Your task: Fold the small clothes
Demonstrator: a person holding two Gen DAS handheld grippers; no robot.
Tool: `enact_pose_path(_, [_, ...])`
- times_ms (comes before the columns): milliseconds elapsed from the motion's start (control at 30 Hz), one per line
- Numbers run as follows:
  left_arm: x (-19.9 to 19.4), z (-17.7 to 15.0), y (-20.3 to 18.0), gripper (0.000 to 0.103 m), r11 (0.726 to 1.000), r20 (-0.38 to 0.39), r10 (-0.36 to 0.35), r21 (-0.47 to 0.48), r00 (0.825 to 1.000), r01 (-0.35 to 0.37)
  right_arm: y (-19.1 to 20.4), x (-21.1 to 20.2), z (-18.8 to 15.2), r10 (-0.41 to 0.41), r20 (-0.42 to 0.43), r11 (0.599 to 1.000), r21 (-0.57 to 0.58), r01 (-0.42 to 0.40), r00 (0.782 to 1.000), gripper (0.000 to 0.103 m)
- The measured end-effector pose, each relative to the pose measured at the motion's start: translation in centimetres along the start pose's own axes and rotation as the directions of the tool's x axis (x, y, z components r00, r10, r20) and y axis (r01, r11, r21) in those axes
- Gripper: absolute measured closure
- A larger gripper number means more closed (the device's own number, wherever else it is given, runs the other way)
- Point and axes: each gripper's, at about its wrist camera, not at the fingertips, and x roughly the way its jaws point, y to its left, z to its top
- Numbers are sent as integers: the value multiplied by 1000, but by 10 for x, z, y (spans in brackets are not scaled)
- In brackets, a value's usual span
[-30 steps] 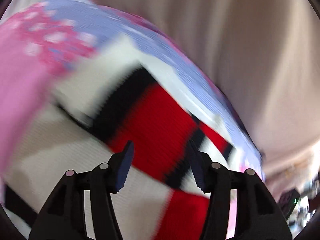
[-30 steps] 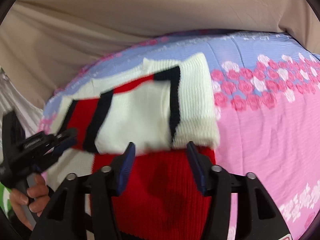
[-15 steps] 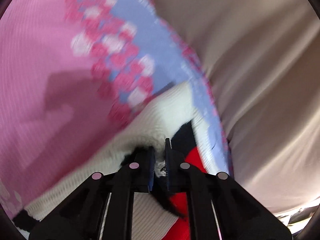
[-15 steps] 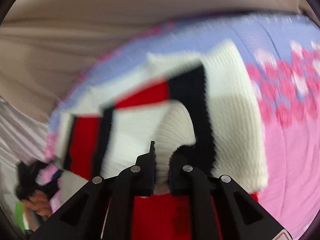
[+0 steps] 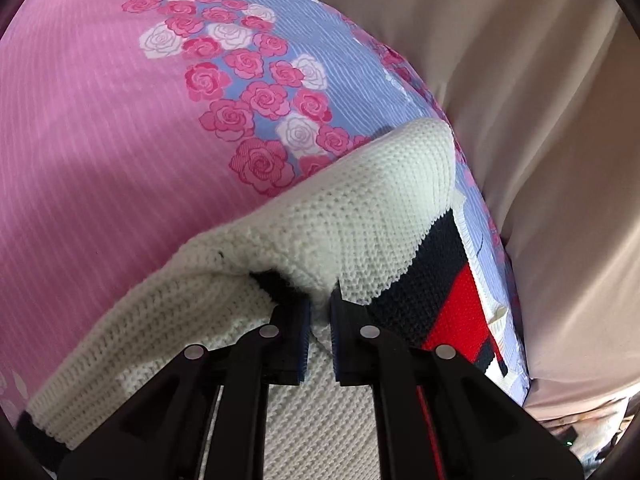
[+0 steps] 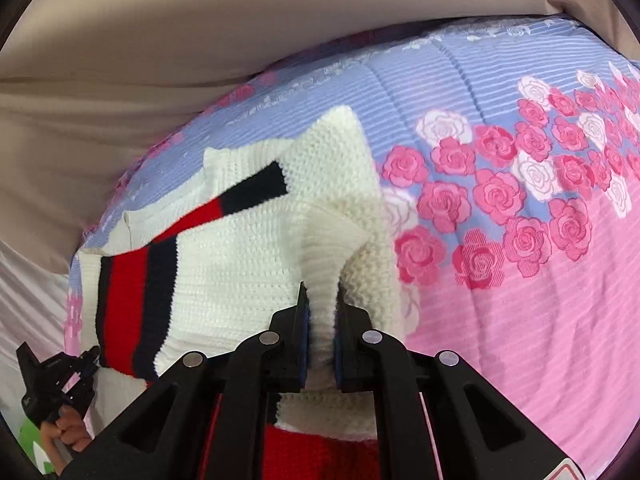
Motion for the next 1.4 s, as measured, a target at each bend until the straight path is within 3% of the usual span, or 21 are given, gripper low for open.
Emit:
enact_pose_path(67, [-2,1,2,95,1000,-5,-9,6,1000,9,3,-19,3,-41,35,999,-4,41,999,83])
enact_pose_path(133, [-9,-2,6,95,1000,-11,-25,11,1000,25,9,-49,2,-119,126,992,-16,122,985,80])
enact_pose_path(200, [-9,-2,9,95,999,-11,-43,12,999,43,36,-68,5,-62,168,994,-79,76,984,80])
enact_pose_path(233, [-10,-2,11,95,999,-11,-50,9,999,50,56,-65,7,1,135,991,-131,17,991,77])
enact_pose_path(300, [-13,-3,13,95,998,-15,-58,5,998,58,123,-38,10,125,3,947,-298,-118,992,68])
enact_pose_path(367, [-13,-2,13,95,998,-18,-62,12,998,62,180,-7,7,211,-75,885,-408,-223,975,54])
enact_pose_path(400, [-14,-2,13,95,998,-20,-63,22,998,63,211,15,5,243,-129,844,-461,-275,961,52])
enact_pose_path(533, [-13,-2,13,94,997,-25,-70,42,997,71,301,99,0,213,-246,745,-585,-320,946,51])
enact_pose_path(633, [-13,-1,14,94,995,-29,-79,56,996,80,338,141,10,180,-289,726,-606,-325,940,51])
enact_pose_path(700, [-20,2,16,95,995,-6,-72,64,997,72,347,155,13,166,-313,719,-611,-332,935,59])
enact_pose_path(733, [-25,2,17,95,996,17,-58,73,998,57,353,158,14,179,-326,711,-609,-351,928,94])
enact_pose_path(833, [-41,12,20,95,993,120,-16,116,993,2,378,150,25,242,-312,695,-605,-388,919,94])
enact_pose_path(900, [-33,18,25,95,994,86,-1,106,996,-8,399,150,23,264,-303,679,-616,-399,916,95])
enact_pose_path(967, [-23,21,30,95,995,65,1,99,998,-7,415,166,18,231,-301,665,-646,-376,925,95])
enact_pose_path(1067, [-22,20,20,95,986,87,32,163,996,-46,422,208,4,123,-320,659,-682,-319,939,96])
enact_pose_path(1100, [-23,18,19,94,983,91,39,173,995,-54,422,207,3,138,-294,653,-690,-310,946,97])
enact_pose_path(1200, [-23,20,21,94,986,84,30,161,996,-43,416,187,16,191,-290,702,-628,-337,938,93])
enact_pose_path(1267, [-24,20,23,94,988,73,25,151,997,-35,390,142,23,269,-213,729,-592,-343,939,88])
enact_pose_path(1300, [-24,21,24,94,988,67,25,150,997,-35,364,114,24,289,-162,753,-570,-328,944,80])
enact_pose_path(1333, [-24,21,23,93,988,65,26,148,998,-35,332,91,22,293,-118,786,-535,-309,949,69])
enact_pose_path(1400, [-21,23,23,93,989,62,31,143,998,-39,261,53,16,262,-44,858,-446,-254,964,65])
